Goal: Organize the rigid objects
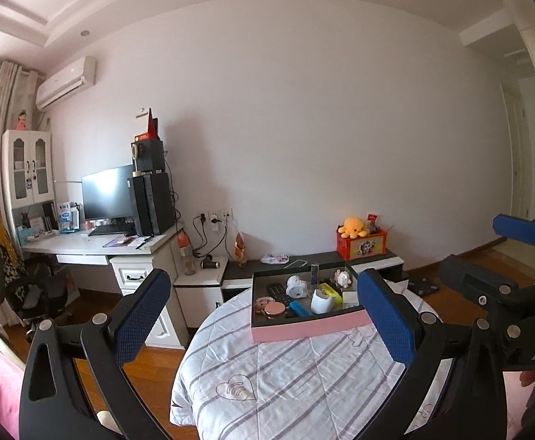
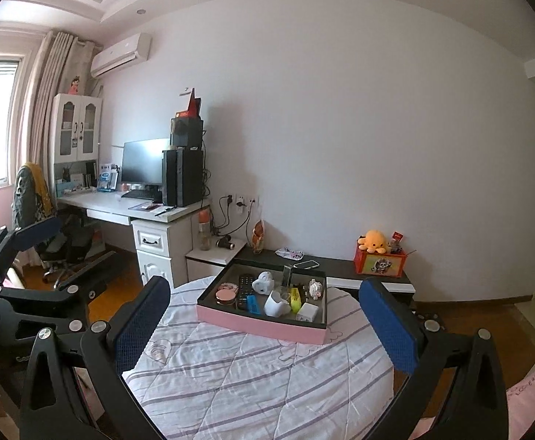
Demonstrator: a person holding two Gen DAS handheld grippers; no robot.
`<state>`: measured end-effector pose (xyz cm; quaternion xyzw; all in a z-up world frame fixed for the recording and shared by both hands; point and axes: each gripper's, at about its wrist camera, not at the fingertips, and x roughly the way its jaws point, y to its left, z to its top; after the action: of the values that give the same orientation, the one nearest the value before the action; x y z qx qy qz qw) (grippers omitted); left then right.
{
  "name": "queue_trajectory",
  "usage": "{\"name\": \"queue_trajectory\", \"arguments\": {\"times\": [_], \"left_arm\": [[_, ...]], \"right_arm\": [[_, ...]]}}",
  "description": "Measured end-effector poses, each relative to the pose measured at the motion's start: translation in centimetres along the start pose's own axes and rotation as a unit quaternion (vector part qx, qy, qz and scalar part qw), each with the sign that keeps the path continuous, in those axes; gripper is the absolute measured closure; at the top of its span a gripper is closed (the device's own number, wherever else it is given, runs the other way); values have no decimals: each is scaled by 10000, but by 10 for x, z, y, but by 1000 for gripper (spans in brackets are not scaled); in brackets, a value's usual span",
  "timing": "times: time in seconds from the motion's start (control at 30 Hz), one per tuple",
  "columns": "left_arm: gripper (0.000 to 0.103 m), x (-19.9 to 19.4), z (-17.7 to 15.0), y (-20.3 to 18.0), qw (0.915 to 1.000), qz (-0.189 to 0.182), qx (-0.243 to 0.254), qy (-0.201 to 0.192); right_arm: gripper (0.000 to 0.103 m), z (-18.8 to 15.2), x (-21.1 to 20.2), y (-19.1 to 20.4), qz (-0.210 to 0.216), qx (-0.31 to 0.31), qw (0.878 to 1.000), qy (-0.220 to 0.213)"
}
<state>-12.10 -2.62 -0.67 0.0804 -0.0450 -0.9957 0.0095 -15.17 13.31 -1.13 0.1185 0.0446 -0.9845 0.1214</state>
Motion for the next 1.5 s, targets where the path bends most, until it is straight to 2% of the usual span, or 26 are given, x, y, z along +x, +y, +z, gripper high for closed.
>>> {"name": "queue_trajectory", "arguments": {"times": [0.1, 0.27, 0.5, 1.03, 1.2, 1.5], "left_arm": [[0, -14, -1, 1, 9997, 53, -63, -220], [0, -32, -3, 4, 9993, 34, -136, -339], [0, -67, -6, 2, 9967, 267, -7, -770], [0, -120, -11, 7, 9941, 302, -150, -1034], [0, -129, -15, 7, 9926, 370, -133, -1152], [0, -131, -19, 8, 9929, 346, -147, -1133]], "right_arm": [[0, -2, -8, 2, 10, 38, 10000, -62], [0, -3, -25, 8, -33, -5, 9998, -209], [0, -5, -52, 17, -75, -82, 9990, -424], [0, -10, -103, 36, -183, -148, 9955, -920], [0, -11, -106, 40, -109, -123, 9951, -979], [0, -14, -105, 42, -129, -112, 9952, -962]]}}
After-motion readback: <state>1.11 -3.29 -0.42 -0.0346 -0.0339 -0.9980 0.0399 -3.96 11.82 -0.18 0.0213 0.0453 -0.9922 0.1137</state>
